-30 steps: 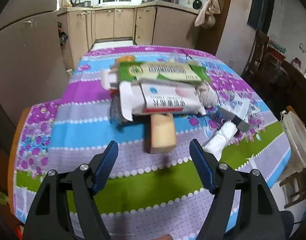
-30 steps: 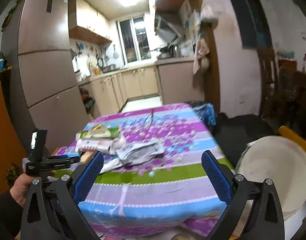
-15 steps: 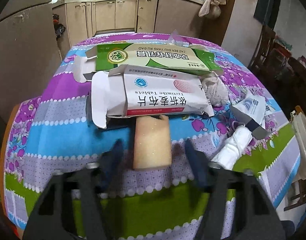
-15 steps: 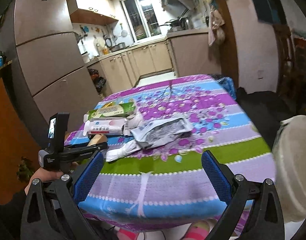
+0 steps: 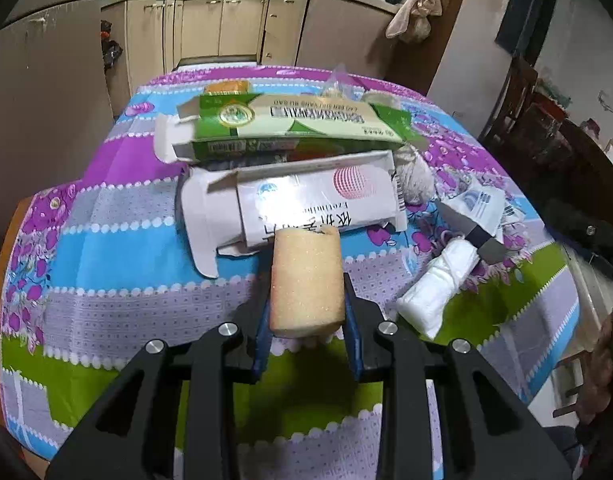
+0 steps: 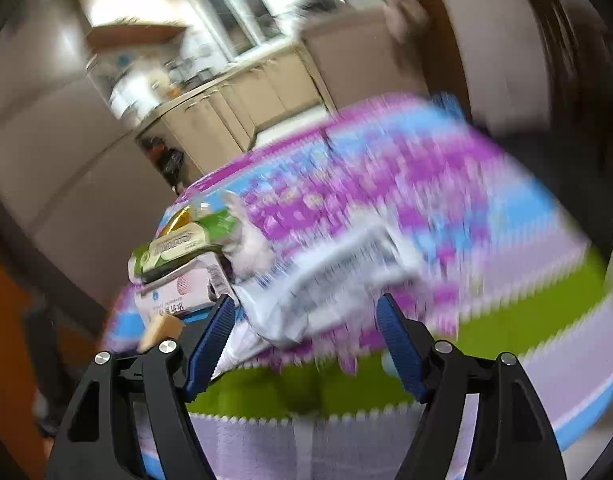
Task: Collect trash
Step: 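Grasp the yellow sponge with the left tool while the right tool grasps the white towel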
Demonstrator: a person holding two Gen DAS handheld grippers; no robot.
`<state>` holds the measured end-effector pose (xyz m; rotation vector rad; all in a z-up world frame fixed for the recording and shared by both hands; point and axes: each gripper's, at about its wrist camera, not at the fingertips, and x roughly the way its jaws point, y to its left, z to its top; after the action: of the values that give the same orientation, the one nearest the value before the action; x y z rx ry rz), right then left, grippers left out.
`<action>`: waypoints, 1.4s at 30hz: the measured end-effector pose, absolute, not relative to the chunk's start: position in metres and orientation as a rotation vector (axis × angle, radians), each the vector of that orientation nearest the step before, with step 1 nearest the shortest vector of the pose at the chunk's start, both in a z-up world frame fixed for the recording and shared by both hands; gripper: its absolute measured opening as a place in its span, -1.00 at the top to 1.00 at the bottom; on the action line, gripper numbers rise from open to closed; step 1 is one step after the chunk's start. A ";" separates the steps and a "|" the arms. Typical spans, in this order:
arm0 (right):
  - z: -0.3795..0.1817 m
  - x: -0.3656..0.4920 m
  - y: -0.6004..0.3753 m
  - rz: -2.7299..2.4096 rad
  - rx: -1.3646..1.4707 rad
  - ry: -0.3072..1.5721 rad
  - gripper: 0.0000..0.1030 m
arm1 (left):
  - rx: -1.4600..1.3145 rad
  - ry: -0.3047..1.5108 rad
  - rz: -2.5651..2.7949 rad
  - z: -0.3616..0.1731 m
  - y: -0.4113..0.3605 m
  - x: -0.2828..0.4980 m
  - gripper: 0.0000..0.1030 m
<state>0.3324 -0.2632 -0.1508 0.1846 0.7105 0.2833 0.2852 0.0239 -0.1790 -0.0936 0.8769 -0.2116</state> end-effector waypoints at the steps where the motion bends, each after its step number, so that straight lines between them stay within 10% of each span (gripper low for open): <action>1: -0.146 0.329 -0.242 0.354 0.102 0.719 -0.39 | -0.092 0.874 -0.218 -0.178 0.024 0.284 0.45; 13: -0.151 0.355 -0.200 0.407 -0.003 0.743 0.16 | -0.144 0.870 -0.240 -0.174 0.042 0.273 0.45; 26: -0.201 0.485 -0.178 0.455 -0.094 1.020 0.14 | -0.177 0.888 -0.266 -0.176 0.043 0.285 0.45; 42: -0.143 0.375 -0.216 0.288 -0.044 0.726 0.31 | -0.177 0.793 -0.272 -0.150 0.032 0.267 0.45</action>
<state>0.3752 -0.2156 -0.1432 -0.0439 0.7264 0.2876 0.2671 0.0322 -0.1502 -0.1770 0.7928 -0.2724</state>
